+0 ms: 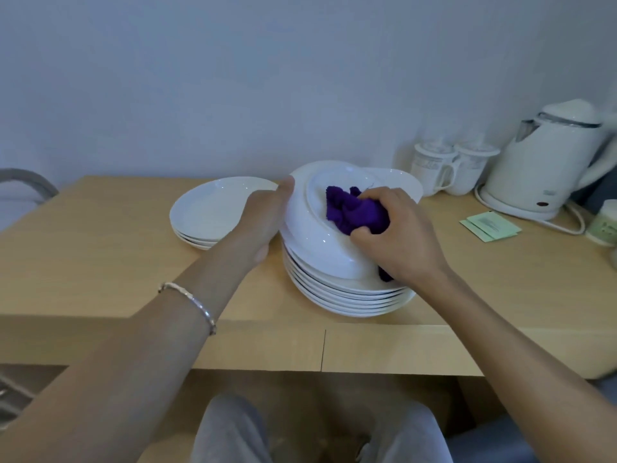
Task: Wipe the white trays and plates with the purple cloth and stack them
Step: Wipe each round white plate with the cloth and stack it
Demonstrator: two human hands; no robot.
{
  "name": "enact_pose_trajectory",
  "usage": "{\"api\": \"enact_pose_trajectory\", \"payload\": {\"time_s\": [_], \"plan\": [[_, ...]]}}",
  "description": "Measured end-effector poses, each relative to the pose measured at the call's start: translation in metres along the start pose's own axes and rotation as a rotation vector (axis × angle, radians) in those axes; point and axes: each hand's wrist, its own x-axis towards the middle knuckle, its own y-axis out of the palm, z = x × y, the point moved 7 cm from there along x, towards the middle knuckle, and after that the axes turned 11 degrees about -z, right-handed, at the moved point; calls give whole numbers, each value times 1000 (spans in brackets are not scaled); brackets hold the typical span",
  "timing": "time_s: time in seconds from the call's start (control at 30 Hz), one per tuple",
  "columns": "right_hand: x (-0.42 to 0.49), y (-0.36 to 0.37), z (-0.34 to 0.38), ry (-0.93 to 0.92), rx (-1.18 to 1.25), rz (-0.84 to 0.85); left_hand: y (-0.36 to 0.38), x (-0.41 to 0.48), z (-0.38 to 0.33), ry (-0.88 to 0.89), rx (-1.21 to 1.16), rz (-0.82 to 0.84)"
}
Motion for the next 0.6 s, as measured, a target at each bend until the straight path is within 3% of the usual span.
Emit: {"api": "enact_pose_trajectory", "payload": {"time_s": [0.1,0.3,0.47,0.6], "plan": [[-8,-8,5,-3,68,22,0,0,-3,-28,-140,-50],[-9,-26,1,41,124,-43,15,-16,-32,-54,-502,97],[-4,-22,-5,119,155,-38,-6,-20,-75,113,-634,169],[11,0,7,133,116,100,-34,-17,-95,218,-672,137]]}}
